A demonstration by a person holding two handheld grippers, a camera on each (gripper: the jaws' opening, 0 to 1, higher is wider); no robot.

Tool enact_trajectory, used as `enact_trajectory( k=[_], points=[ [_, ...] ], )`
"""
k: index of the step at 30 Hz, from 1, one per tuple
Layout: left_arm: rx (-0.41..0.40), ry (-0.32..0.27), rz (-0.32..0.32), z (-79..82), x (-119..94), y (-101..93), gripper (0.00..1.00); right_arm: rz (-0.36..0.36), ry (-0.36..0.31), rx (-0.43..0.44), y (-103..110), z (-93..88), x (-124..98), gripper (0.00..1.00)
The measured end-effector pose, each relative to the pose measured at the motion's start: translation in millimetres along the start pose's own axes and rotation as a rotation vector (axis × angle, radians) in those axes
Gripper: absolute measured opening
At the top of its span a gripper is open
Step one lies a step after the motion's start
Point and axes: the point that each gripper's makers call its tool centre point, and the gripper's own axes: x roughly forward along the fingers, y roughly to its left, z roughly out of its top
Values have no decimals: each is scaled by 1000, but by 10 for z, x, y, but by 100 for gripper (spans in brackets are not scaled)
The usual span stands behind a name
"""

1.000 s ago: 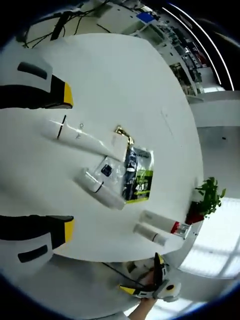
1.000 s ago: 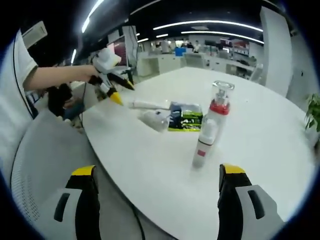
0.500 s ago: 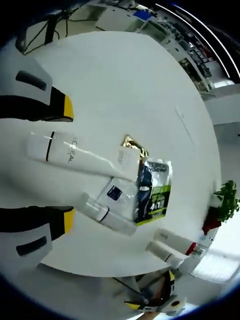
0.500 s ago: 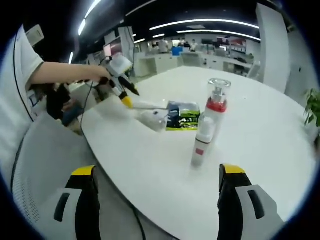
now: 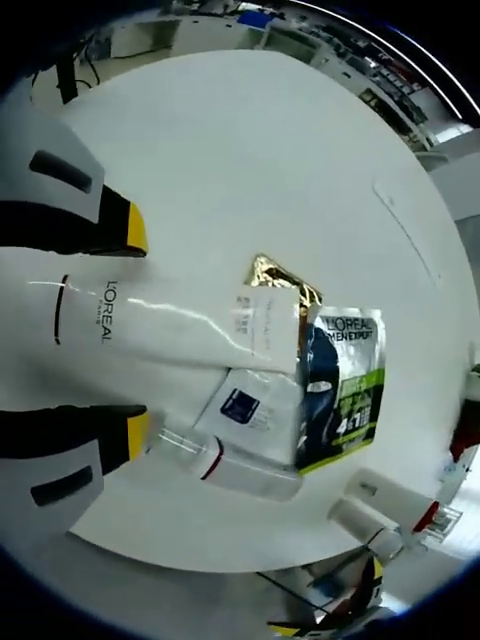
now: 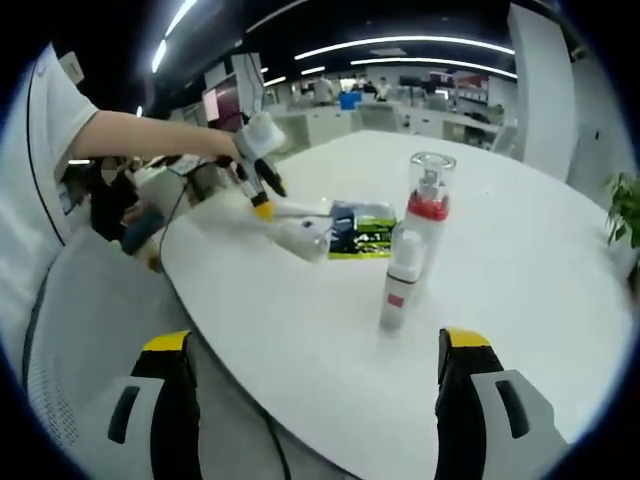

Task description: Arrange the skincare products in the storage area until every visible bottle or jar stands upright without overlapping.

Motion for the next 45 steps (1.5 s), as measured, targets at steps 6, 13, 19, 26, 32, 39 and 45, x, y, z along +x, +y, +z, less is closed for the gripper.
enact_trajectory(
  k=[6, 13, 19, 26, 32, 39, 45],
  points=[
    [37, 38, -6, 63, 29, 32, 58, 0, 4, 1, 2, -7, 2, 99],
    [55, 57, -9, 112, 30, 53, 42, 0, 11, 0, 3, -16, 7, 99],
    [47, 52, 9, 92, 7, 44, 35, 0, 15, 1, -1, -25, 9, 99],
    [14, 42, 28, 101, 28, 117, 34, 3, 21, -3, 10, -33, 13, 99],
    [16, 36, 47, 118, 14, 129, 34, 3, 21, -4, 11, -32, 15, 99],
    [-7, -16, 71, 138, -40, 138, 34, 5, 13, -4, 12, -14, 14, 99],
    [-52, -73, 92, 178, -172, 139, 34, 6, 8, -5, 20, -2, 11, 99]
  ],
)
